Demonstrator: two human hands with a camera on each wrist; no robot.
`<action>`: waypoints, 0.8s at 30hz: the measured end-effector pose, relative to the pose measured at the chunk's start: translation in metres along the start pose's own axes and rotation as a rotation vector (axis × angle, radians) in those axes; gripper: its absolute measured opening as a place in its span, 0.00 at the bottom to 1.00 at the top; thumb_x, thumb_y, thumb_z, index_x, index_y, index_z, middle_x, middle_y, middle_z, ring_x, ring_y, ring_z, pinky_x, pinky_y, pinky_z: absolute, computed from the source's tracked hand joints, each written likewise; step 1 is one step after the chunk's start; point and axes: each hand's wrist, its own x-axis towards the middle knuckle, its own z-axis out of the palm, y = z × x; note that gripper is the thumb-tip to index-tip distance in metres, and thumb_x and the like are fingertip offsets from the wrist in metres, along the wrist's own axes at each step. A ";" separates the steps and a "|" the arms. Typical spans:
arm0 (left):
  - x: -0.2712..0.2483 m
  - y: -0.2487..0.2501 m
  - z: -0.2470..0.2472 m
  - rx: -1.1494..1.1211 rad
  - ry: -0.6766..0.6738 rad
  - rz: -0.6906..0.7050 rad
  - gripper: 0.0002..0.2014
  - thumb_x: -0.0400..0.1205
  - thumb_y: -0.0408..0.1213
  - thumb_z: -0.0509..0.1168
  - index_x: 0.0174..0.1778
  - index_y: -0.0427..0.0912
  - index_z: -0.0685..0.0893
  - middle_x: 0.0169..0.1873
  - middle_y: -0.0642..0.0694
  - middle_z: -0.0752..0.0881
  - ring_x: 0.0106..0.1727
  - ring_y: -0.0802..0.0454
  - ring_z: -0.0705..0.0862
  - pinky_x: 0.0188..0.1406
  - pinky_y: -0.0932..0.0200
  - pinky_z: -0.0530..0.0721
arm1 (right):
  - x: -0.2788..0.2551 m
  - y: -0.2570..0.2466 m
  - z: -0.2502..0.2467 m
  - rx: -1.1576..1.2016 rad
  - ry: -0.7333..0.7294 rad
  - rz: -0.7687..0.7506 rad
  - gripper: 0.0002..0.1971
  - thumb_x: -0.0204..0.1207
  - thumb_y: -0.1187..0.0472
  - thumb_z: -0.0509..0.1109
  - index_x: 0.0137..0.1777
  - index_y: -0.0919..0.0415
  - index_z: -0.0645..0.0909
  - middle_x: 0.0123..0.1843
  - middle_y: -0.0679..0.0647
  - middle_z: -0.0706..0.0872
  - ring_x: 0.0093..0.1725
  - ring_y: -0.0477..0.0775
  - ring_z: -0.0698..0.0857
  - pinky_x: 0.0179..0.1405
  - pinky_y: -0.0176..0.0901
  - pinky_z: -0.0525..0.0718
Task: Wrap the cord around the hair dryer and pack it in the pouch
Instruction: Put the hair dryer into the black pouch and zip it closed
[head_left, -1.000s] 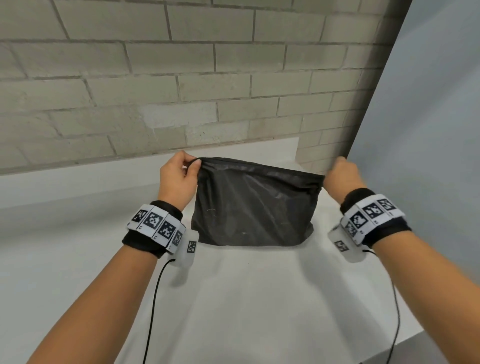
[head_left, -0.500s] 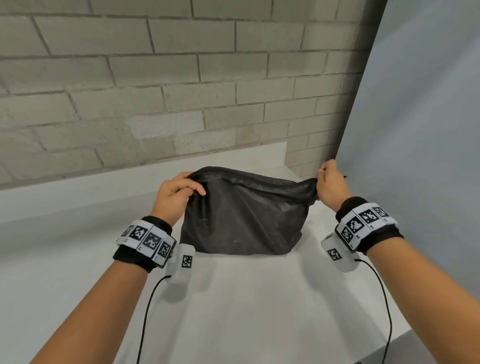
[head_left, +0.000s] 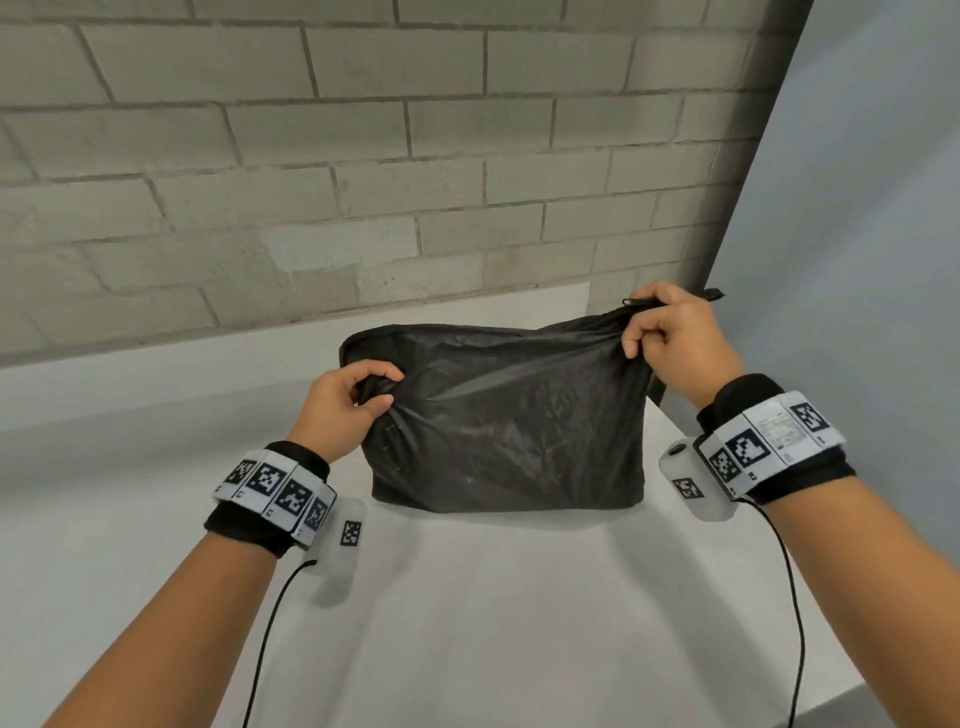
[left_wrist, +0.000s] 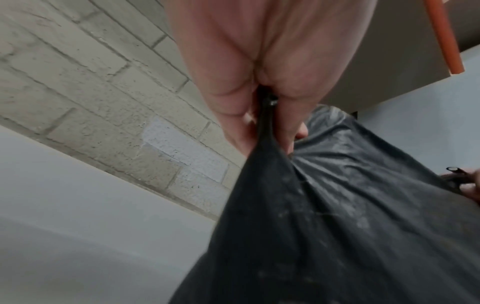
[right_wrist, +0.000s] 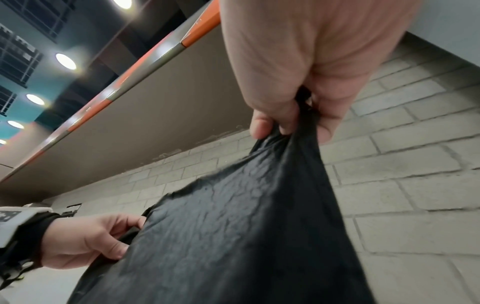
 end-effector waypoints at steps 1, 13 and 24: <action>0.003 -0.001 -0.001 0.007 -0.023 -0.031 0.13 0.75 0.22 0.66 0.46 0.47 0.84 0.48 0.49 0.83 0.47 0.58 0.82 0.55 0.64 0.79 | 0.003 0.002 -0.001 -0.014 -0.013 0.016 0.18 0.64 0.87 0.53 0.27 0.75 0.83 0.53 0.66 0.78 0.54 0.56 0.76 0.49 0.05 0.58; 0.079 -0.024 0.014 0.264 -0.214 -0.224 0.12 0.75 0.29 0.69 0.51 0.48 0.87 0.59 0.41 0.85 0.52 0.51 0.80 0.57 0.63 0.71 | 0.065 0.069 0.037 -0.072 -0.377 0.213 0.12 0.75 0.78 0.58 0.47 0.74 0.84 0.51 0.56 0.73 0.56 0.67 0.78 0.50 0.34 0.71; 0.134 -0.065 0.023 0.421 -0.486 -0.355 0.20 0.81 0.30 0.60 0.69 0.49 0.76 0.65 0.36 0.81 0.44 0.50 0.83 0.40 0.69 0.78 | 0.120 0.136 0.096 -0.112 -0.511 0.292 0.10 0.76 0.75 0.63 0.47 0.71 0.87 0.68 0.65 0.76 0.64 0.65 0.76 0.58 0.32 0.66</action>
